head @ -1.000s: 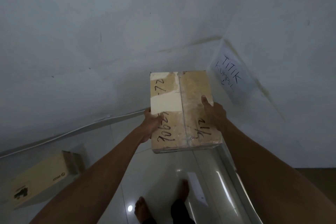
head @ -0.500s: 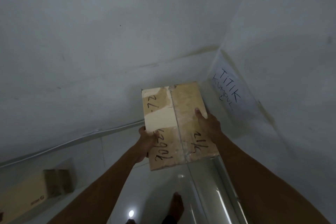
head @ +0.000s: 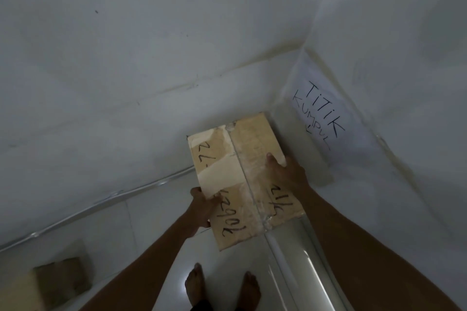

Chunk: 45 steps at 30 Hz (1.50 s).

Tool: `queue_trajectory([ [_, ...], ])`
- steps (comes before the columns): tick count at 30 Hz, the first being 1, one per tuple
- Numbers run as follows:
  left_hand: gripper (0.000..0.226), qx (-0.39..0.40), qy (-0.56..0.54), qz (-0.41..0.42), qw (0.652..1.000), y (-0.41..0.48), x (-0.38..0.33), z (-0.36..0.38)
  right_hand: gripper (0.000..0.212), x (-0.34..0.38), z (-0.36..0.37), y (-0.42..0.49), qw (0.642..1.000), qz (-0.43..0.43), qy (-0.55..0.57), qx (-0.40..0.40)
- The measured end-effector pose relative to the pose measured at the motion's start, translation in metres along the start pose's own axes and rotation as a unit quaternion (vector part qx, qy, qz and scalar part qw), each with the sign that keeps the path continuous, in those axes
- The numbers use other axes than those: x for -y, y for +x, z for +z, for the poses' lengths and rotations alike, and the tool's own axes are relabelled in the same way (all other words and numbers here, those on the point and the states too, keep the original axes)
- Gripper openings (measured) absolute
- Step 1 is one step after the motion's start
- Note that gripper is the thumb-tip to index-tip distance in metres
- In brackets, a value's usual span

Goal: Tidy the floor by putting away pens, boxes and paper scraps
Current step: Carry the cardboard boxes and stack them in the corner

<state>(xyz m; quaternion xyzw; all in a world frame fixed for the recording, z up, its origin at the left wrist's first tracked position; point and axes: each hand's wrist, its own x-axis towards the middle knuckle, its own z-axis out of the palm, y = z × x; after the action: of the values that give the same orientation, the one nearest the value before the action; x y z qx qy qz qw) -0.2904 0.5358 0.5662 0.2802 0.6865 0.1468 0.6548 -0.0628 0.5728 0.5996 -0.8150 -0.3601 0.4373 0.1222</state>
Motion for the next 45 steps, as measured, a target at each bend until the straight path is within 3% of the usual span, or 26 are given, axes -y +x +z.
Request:
queue_trajectory([
  [4, 0.052, 0.001, -0.010, -0.017, 1.000, 0.024, 0.002, 0.002, 0.082, -0.011, 0.010, 0.028, 1.000, 0.007, 0.006, -0.010],
  [12, 0.051, 0.010, -0.004, -0.028, 1.000, 0.054, 0.011, 0.007, 0.114, -0.078, 0.055, 0.119, 1.000, 0.011, -0.013, -0.001],
  [29, 0.043, -0.002, 0.005, -0.026, 1.000, 0.105, 0.015, 0.019, 0.072, -0.062, 0.066, 0.133, 1.000, -0.020, 0.003, -0.011],
  [34, 0.047, 0.008, -0.022, -0.076, 0.997, 0.100, 0.011, 0.018, 0.096, -0.064, 0.068, 0.130, 1.000, -0.002, -0.007, -0.020],
  [36, 0.061, 0.030, -0.018, -0.092, 0.995, 0.100, 0.007, 0.013, 0.097, -0.065, 0.065, 0.115, 0.995, 0.037, -0.009, -0.088],
  [39, 0.077, 0.037, -0.016, -0.092, 0.995, 0.102, -0.004, 0.005, 0.094, -0.083, 0.070, 0.078, 0.963, 0.134, 0.096, -0.214],
  [41, 0.080, 0.029, -0.025, -0.077, 0.996, 0.104, -0.011, 0.002, 0.096, -0.099, 0.081, 0.060, 0.918, 0.229, 0.200, -0.256],
  [43, 0.075, 0.023, -0.034, -0.062, 0.997, 0.106, -0.017, 0.002, 0.097, -0.106, 0.091, 0.055, 0.869, 0.293, 0.303, -0.258],
  [45, 0.070, 0.024, -0.045, -0.053, 0.997, 0.109, -0.020, 0.003, 0.103, -0.105, 0.098, 0.055, 0.832, 0.343, 0.388, -0.200],
])
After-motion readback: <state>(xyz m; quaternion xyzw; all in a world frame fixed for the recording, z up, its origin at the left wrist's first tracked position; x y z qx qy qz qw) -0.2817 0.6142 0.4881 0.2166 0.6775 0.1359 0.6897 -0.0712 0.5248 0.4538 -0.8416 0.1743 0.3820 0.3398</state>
